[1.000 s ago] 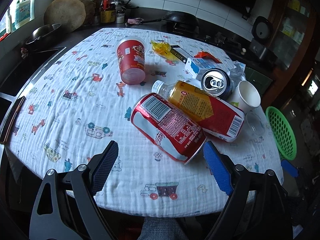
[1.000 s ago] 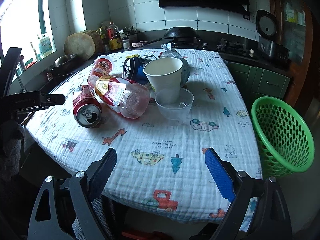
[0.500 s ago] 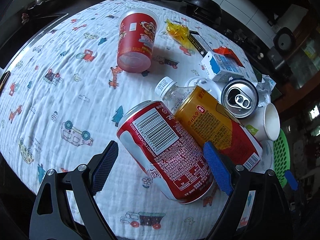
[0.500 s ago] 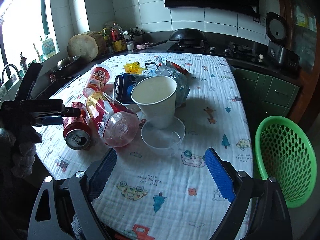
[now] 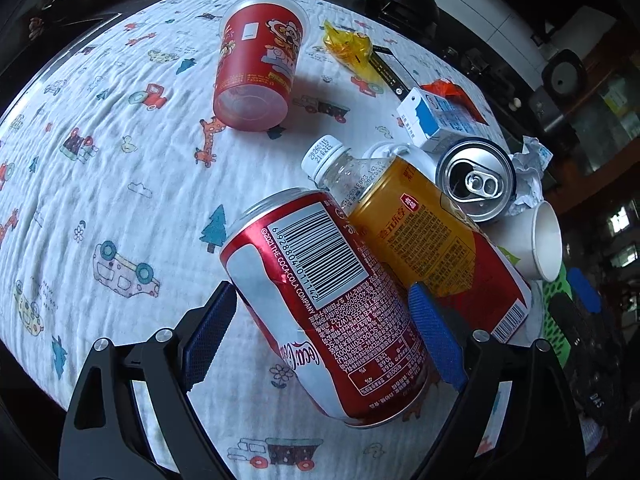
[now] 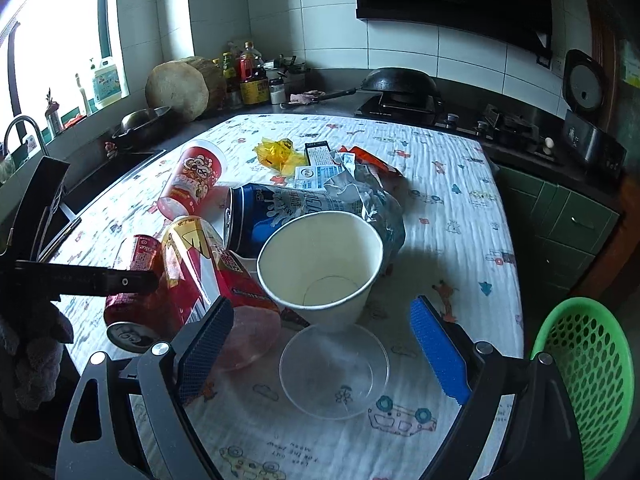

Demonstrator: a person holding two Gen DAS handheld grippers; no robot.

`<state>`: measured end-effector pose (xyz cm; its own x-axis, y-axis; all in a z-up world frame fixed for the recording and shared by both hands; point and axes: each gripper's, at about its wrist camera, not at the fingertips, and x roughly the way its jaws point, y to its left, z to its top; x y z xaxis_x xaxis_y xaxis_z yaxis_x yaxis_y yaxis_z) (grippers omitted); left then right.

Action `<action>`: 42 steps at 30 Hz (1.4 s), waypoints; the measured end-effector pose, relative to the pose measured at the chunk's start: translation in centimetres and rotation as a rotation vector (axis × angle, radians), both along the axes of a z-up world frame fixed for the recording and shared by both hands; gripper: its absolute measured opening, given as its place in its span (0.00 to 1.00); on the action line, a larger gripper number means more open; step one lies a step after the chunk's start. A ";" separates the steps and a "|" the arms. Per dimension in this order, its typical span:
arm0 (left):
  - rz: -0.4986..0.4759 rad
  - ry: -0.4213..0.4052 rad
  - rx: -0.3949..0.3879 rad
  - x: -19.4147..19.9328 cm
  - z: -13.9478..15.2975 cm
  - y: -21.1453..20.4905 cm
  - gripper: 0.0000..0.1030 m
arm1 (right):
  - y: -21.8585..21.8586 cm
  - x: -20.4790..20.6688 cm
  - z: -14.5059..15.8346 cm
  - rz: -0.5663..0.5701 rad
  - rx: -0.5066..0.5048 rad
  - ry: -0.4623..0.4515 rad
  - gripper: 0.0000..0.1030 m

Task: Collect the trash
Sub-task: 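Grasp the red Coca-Cola can with the left tool while the right tool grasps the white paper cup, then drop the paper cup into the green basket with the right tool while the left tool drops the can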

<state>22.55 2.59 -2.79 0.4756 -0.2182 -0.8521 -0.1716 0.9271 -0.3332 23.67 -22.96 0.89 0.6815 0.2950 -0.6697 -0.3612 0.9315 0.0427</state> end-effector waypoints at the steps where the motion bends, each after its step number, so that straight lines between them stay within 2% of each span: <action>1: -0.004 0.002 -0.001 -0.1 -0.1 0.0 0.85 | 0.2 0.4 0.0 -0.001 -0.007 -0.002 0.84; 13: -0.046 -0.010 0.026 -0.1 -0.5 -0.3 0.82 | 1.5 3.9 -1.3 0.014 -0.038 0.021 0.82; 19: -0.064 -0.017 0.029 0.2 -0.4 0.3 0.81 | 1.4 4.7 -2.0 -0.008 -0.026 0.040 0.68; 28: -0.088 -0.034 0.055 -0.7 0.1 1.6 0.79 | 1.0 3.0 -0.1 -0.033 0.019 -0.005 0.66; 33: -0.106 -0.070 0.032 -2.3 1.1 2.7 0.77 | 0.1 1.4 1.0 -0.045 0.062 -0.003 0.66; 37: -0.133 -0.102 -0.001 -3.6 2.4 3.4 0.77 | -1.2 0.1 1.7 -0.087 0.070 -0.014 0.66; 42: -0.192 -0.187 -0.013 -4.6 5.4 2.3 0.77 | -4.7 -1.0 2.8 -0.158 0.132 -0.024 0.66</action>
